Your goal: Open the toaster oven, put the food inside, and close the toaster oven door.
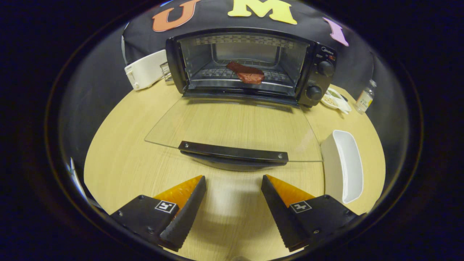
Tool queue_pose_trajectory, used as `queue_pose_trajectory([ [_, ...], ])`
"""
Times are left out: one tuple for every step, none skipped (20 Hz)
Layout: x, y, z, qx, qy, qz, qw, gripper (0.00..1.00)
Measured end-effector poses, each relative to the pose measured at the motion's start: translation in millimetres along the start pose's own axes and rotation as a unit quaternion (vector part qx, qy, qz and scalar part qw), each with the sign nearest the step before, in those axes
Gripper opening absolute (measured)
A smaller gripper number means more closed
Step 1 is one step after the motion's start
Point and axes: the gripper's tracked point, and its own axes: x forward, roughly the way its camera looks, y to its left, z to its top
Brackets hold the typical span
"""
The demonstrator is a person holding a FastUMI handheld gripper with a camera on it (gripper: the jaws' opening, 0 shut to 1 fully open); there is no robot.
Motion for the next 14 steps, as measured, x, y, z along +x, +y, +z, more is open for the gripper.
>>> queue_pose_trajectory([
  [1.0, -0.4, 1.0, -0.001, 0.002, -0.001, 1.000, 0.98],
  [3.6, 0.7, 1.1, -0.001, 0.004, -0.001, 1.000, 0.98],
  [5.6, 1.8, 1.5, -0.001, 0.006, 0.000, 1.000, 0.98],
  [8.3, 2.6, 2.4, 0.001, 0.007, 0.002, 1.000, 0.99],
  [9.0, 2.0, 3.1, 0.002, 0.011, 0.001, 1.000, 0.99],
  [10.6, 2.0, 5.3, 0.005, 0.011, 0.000, 1.000, 0.99],
  [11.6, 1.8, 8.4, 0.006, 0.011, -0.001, 1.000, 0.99],
  [12.3, 0.1, 9.7, 0.008, 0.015, -0.003, 1.000, 0.99],
  [12.5, -0.6, 12.3, 0.010, 0.016, -0.003, 1.000, 0.99],
  [12.0, -1.8, 13.8, 0.012, 0.018, -0.003, 1.000, 0.99],
  [10.4, -2.4, 16.9, 0.015, 0.016, -0.003, 1.000, 0.99],
  [7.9, -4.2, 20.1, 0.014, 0.014, -0.005, 1.000, 0.99],
  [5.1, -5.2, 24.5, 0.013, 0.011, -0.006, 1.000, 0.99],
  [2.2, -5.7, 29.4, 0.012, 0.007, -0.004, 1.000, 0.99],
])
